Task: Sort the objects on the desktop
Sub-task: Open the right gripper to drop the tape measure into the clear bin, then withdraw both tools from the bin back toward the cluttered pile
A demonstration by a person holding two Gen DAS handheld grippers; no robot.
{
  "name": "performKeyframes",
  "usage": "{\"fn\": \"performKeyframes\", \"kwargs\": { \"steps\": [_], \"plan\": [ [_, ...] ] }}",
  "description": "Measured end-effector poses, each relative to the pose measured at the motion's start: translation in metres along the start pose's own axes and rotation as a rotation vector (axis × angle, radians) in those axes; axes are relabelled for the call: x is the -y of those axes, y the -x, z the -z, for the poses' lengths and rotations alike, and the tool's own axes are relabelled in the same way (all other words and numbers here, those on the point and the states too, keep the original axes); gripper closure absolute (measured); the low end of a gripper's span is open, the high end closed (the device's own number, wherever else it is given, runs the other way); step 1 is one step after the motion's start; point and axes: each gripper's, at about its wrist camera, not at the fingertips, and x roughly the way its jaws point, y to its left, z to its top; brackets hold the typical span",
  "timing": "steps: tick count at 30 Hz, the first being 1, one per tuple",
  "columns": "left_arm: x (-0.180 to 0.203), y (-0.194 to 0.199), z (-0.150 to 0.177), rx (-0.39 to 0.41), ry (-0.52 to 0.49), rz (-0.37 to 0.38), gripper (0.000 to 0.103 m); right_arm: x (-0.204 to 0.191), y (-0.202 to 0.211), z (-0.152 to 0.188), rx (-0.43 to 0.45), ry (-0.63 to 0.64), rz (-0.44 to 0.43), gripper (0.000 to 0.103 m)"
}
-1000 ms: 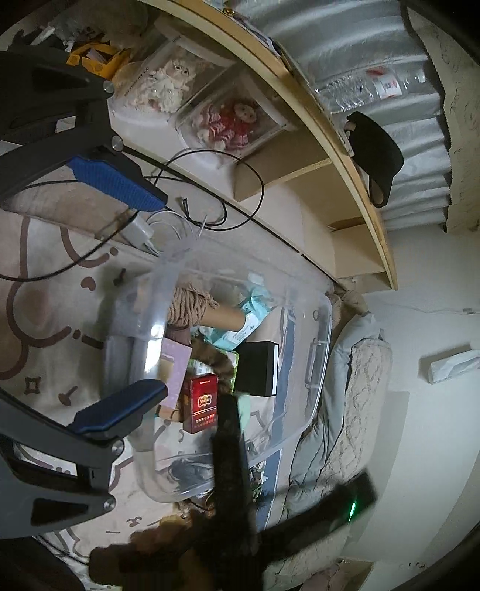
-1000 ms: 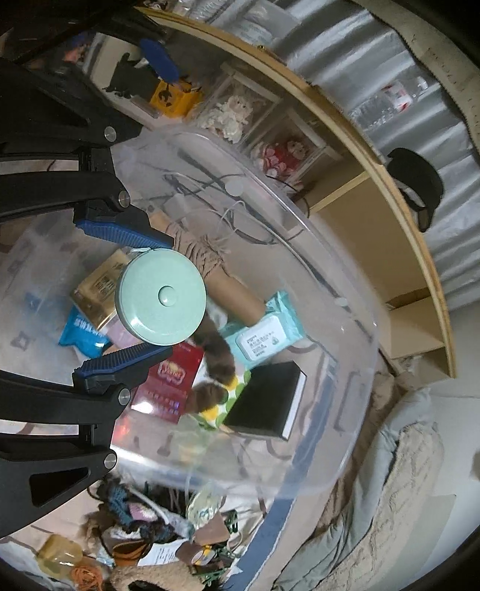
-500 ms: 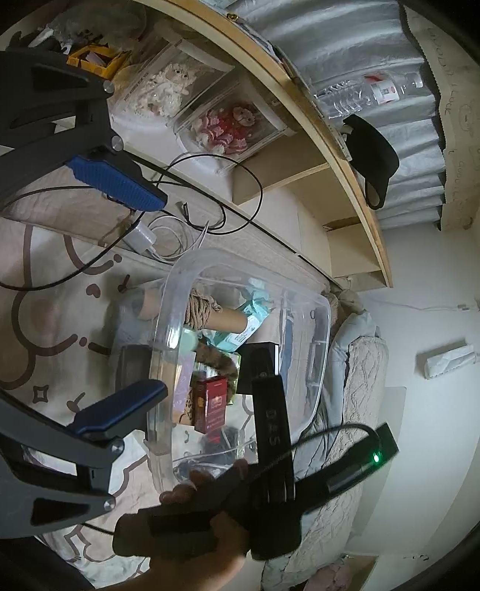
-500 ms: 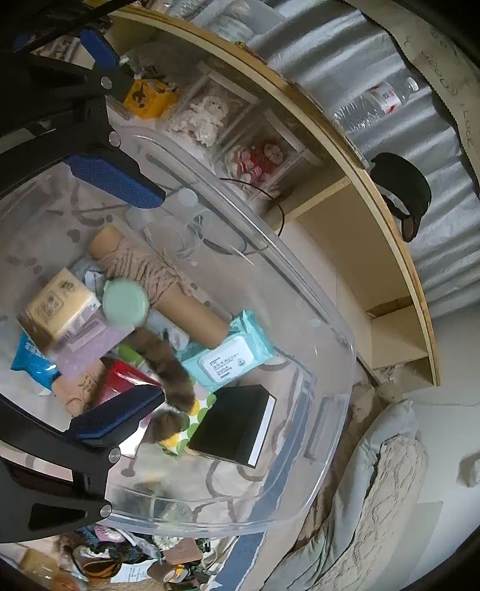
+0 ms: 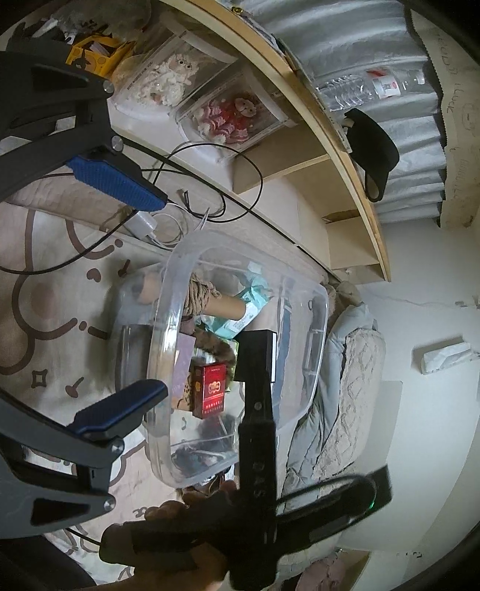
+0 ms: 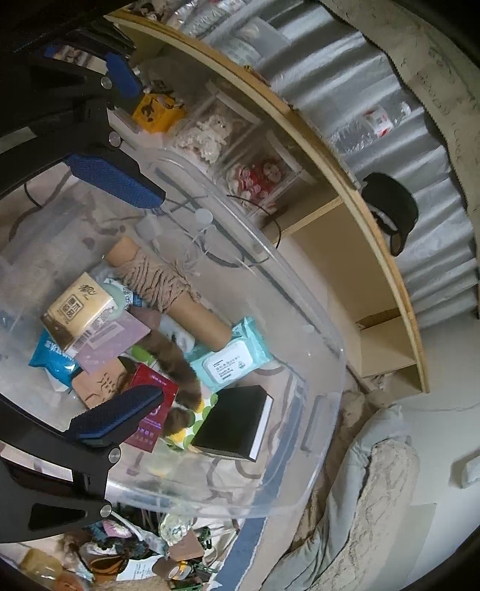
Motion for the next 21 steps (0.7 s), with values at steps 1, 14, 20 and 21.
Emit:
{"fn": "performKeyframes", "kwargs": {
  "steps": [1, 14, 20, 21],
  "plan": [
    [0.001, 0.001, 0.000, 0.002, 0.000, -0.001, 0.010, 0.001, 0.006, 0.002, 0.017, 0.003, -0.004, 0.007],
    [0.019, 0.025, -0.005, 0.043, 0.008, -0.001, 0.003, 0.014, 0.071, 0.023, 0.191, 0.050, 0.013, 0.000],
    [0.033, 0.038, -0.005, 0.080, 0.010, 0.001, 0.001, 0.023, 0.097, 0.034, 0.239, 0.059, 0.049, 0.000],
    [0.036, 0.039, -0.005, 0.083, 0.010, 0.002, 0.001, 0.024, 0.100, 0.037, 0.244, 0.062, 0.055, 0.000]
  ]
}}
